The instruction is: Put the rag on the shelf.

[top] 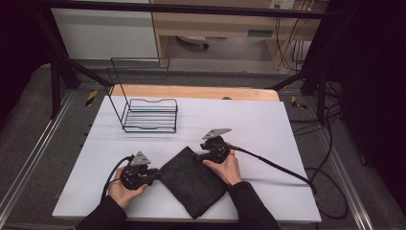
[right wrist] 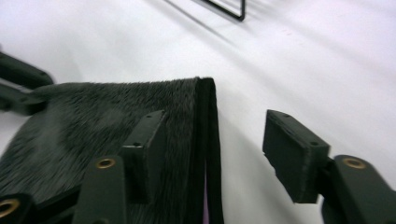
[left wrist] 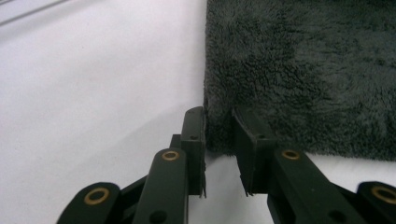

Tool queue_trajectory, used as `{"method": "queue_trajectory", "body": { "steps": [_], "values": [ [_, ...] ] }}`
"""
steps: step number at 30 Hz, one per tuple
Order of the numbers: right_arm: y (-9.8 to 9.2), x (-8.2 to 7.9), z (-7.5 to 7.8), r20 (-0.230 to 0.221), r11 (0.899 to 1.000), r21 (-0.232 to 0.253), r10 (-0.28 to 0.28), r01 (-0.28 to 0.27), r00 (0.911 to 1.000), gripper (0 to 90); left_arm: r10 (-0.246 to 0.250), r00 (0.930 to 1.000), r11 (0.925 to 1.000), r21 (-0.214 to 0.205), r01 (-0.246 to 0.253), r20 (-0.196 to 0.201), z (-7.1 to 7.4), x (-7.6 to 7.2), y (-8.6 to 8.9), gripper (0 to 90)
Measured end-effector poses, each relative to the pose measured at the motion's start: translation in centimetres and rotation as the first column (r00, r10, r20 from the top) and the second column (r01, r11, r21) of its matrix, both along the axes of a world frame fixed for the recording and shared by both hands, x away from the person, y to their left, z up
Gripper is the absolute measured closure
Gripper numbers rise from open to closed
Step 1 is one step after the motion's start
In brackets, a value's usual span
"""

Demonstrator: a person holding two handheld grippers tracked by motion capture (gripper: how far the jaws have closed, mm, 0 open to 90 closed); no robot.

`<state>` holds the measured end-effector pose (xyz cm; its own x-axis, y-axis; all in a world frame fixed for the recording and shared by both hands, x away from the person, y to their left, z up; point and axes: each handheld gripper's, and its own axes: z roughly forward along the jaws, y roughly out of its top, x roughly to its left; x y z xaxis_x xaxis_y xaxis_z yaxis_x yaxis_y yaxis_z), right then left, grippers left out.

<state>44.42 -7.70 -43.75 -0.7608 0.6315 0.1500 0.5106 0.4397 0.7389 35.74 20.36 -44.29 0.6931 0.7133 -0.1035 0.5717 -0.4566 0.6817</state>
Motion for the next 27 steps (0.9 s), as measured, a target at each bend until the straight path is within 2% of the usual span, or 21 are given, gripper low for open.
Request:
{"method": "queue_trajectory", "body": {
  "steps": [1,2,4,5,8,9,11,12,13,16,20,21,22,24,26,27],
  "values": [
    [0.0,0.0,0.0,0.000,1.000,0.000,0.000,0.000,1.0000,42.5,-0.004,1.0000,1.0000,-0.002,0.004,-0.009,-0.1,0.0,0.1,74.0],
    [0.7,0.6,-0.6,-0.016,1.000,-0.004,0.011,-0.011,0.9998,44.9,-0.012,0.9997,0.9999,0.012,0.012,-0.021,-0.2,-0.1,0.1,77.3],
    [0.8,0.8,-0.9,-0.025,1.000,-0.007,0.017,-0.018,0.9995,46.5,-0.015,0.9998,0.9997,0.020,0.016,-0.016,-0.2,-0.2,0.0,78.1],
    [1.0,0.9,-1.4,-0.044,0.999,0.005,0.034,-0.033,0.9985,51.3,-0.016,0.9998,0.9995,0.025,0.017,-0.015,-0.2,-0.2,-0.1,79.4],
    [1.1,1.0,-1.6,-0.073,0.998,0.030,0.058,-0.056,0.9956,64.0,-0.019,0.9996,0.9993,0.033,0.020,-0.022,-0.1,-0.1,-0.2,81.8],
    [1.2,0.9,-1.7,-0.084,0.998,0.038,0.056,-0.053,0.9949,64.7,-0.012,0.9993,0.9994,0.031,0.013,-0.037,0.0,0.0,-0.3,82.7],
    [1.2,0.8,-1.7,-0.085,0.998,0.038,0.052,-0.049,0.9950,66.9,-0.010,0.9992,0.9994,0.033,0.011,-0.040,0.0,0.1,-0.3,83.3],
    [1.2,0.8,-1.7,-0.099,0.998,0.043,0.052,-0.047,0.9938,73.7,-0.005,0.9991,0.9995,0.032,0.006,-0.043,0.1,0.1,-0.4,84.3],
    [1.2,0.8,-1.6,-0.109,0.998,0.050,0.051,-0.046,0.9928,76.5,-0.003,0.9992,0.9993,0.037,0.005,-0.040,0.1,0.2,-0.5,84.6],
    [1.2,0.6,-1.5,-0.103,0.998,0.054,0.044,-0.039,0.9937,78.7,-0.008,0.9994,0.9985,0.054,0.010,-0.035,0.4,0.5,-0.7,85.3],
    [0.8,0.4,-1.3,-0.060,0.997,0.057,-0.041,0.044,0.9974,80.0,0.004,0.9996,0.9975,0.071,-0.002,-0.029,0.8,1.8,-1.1,85.6],
    [0.7,0.4,-1.3,-0.061,0.995,0.062,-0.071,0.074,0.9956,80.0,0.024,0.9995,0.9965,0.080,-0.022,-0.023,1.0,3.1,-1.3,85.6],
    [0.6,0.5,-1.4,-0.053,0.993,0.061,-0.095,0.098,0.9940,80.0,0.024,0.9995,0.9965,0.080,-0.022,-0.023,1.0,3.1,-1.3,85.6],
    [0.6,0.6,-1.3,-0.038,0.986,0.061,-0.153,0.155,0.9875,79.9,0.047,0.9988,0.9953,0.085,-0.046,-0.012,1.1,4.5,-1.5,85.5],
    [0.6,0.7,-1.3,-0.028,0.976,0.058,-0.207,0.208,0.9780,79.8,0.075,0.9972,0.9946,0.072,-0.074,-0.009,1.0,5.6,-1.8,85.5],
    [0.6,0.7,-1.3,-0.028,0.976,0.058,-0.207,0.208,0.9780,79.8,0.089,0.9960,0.9940,0.065,-0.088,-0.008,0.9,6.1,-1.9,85.5]
  ]
}}
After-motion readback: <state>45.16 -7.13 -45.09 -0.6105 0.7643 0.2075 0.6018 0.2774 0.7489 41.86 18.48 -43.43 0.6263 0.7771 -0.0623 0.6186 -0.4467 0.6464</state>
